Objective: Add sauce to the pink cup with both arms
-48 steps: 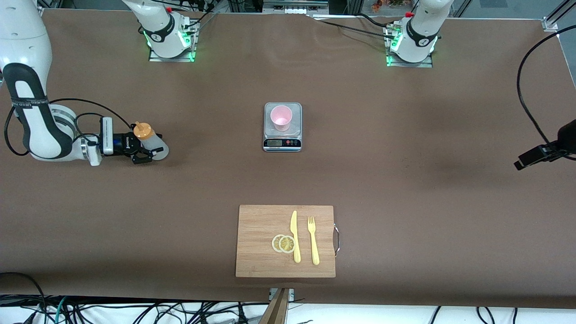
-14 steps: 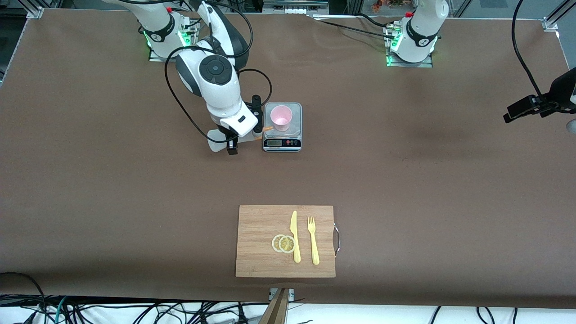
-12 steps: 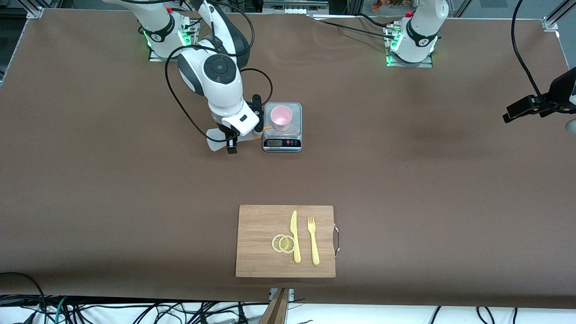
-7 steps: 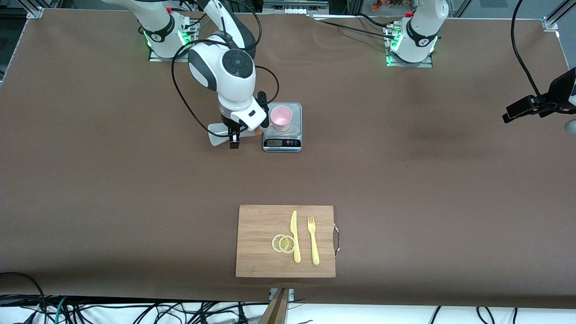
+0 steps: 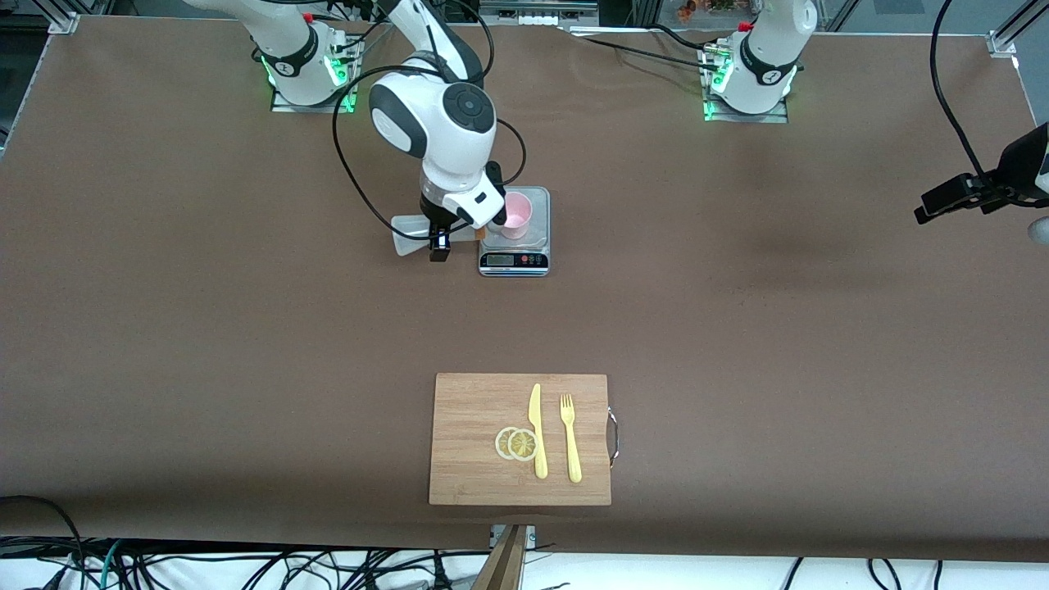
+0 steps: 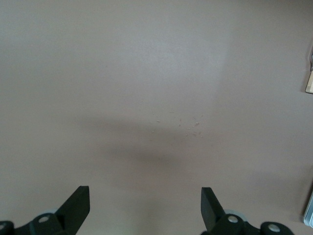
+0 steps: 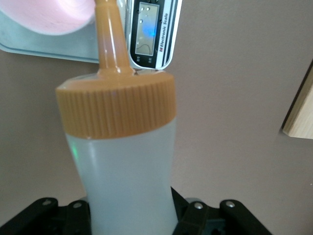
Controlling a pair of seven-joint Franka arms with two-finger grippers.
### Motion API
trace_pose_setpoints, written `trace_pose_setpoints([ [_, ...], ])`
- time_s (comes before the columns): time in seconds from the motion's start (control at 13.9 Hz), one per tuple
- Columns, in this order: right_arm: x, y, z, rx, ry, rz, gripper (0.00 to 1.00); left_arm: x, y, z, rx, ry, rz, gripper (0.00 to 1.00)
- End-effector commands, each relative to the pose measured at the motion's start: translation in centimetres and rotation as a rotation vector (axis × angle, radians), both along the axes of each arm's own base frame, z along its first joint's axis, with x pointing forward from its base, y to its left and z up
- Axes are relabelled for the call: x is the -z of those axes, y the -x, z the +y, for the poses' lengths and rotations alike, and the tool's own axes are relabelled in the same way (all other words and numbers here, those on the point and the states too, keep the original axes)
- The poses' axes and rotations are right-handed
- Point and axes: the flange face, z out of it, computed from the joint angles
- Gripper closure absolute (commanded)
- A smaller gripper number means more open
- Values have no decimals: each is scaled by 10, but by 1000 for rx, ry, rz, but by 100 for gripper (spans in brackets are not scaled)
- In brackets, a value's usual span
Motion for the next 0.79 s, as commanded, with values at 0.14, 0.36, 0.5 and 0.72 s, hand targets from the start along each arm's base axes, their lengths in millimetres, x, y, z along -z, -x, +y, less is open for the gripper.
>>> trace_pose_setpoints([
  [0.14, -10, -2, 15, 9, 96, -9, 100, 1, 3, -3, 1, 34, 6, 0],
  [0.36, -12, 5, 18, -2, 135, -3, 100, 1, 3, -3, 1, 34, 9, 0],
  [0.5, -14, 8, 21, -7, 151, 0, 100, 2, 4, -3, 1, 34, 11, 0],
  [0.72, -13, 16, 24, 1, 175, -6, 100, 3, 4, -3, 1, 35, 14, 0],
])
